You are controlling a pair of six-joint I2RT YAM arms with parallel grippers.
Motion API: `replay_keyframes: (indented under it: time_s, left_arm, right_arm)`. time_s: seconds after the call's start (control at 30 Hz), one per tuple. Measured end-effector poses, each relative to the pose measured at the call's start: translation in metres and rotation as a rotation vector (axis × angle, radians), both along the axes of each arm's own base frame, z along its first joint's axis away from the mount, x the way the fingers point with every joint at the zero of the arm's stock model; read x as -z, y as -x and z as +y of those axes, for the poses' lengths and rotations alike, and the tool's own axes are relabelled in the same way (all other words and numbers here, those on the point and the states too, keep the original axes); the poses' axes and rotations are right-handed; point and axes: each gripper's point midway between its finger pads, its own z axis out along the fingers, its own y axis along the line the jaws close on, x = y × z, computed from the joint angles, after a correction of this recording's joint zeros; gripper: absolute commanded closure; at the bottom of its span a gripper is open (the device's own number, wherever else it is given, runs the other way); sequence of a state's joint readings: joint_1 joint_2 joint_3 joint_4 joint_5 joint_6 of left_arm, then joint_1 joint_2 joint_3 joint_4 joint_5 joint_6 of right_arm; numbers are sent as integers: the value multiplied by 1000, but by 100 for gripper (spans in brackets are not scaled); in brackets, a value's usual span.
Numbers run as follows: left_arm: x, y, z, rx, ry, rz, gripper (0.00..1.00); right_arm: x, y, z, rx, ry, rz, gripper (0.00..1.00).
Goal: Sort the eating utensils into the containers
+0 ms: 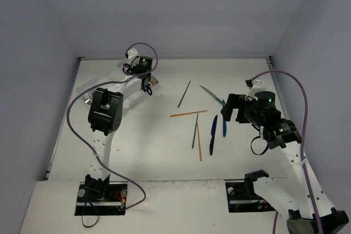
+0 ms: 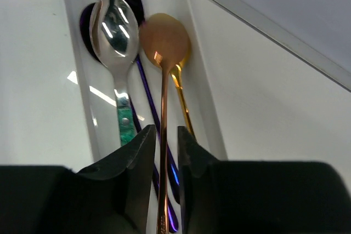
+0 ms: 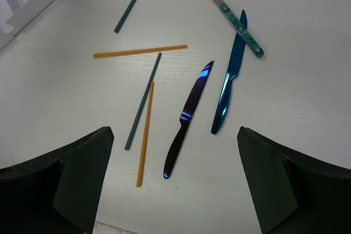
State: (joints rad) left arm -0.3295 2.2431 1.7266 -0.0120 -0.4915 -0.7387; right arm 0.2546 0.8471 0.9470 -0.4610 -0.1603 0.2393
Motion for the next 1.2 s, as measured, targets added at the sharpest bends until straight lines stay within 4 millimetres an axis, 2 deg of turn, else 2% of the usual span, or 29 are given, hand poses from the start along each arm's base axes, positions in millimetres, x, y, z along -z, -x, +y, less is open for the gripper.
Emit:
replay_keyframes:
  time_s: [0.1, 0.13, 0.3, 0.4, 0.5, 0.6, 0.7, 0.8, 0.97, 1.07, 1.2]
  left_arm:
    - [0, -1, 10, -23, -6, 3, 49]
    - [-2, -3, 13, -29, -5, -2, 48]
    - [-19, 0, 11, -7, -1, -16, 45]
    - [-39, 16, -1, 75, -6, -15, 45]
    - [-67, 44, -28, 226, -22, -8, 45]
    - [-96, 77, -76, 437, -31, -6, 46]
    - [-111, 118, -126, 655, -30, 8, 47]
    - [-101, 171, -172, 843, -15, 73, 49]
    - [-49, 254, -214, 1019, -5, 272, 53]
    - [-27, 285, -229, 1055, 3, 359, 55]
    - [-8, 313, -243, 1061, 17, 443, 59]
  right_arm:
    - [0, 0, 0, 0, 1, 0, 5]
    - [0, 0, 0, 0, 1, 0, 5]
    - [0, -1, 0, 0, 5, 1, 5]
    - [-1, -4, -1, 1, 11, 3, 5]
    - [-2, -6, 0, -2, 16, 3, 5]
    - [-2, -8, 0, -6, 23, 7, 5]
    - [-1, -9, 0, -9, 28, 10, 6]
    - [-1, -9, 0, -10, 30, 10, 6]
    - [-1, -10, -1, -1, 28, 11, 6]
    - [-1, -10, -1, 9, 25, 12, 6]
    - [-1, -11, -3, 28, 20, 14, 6]
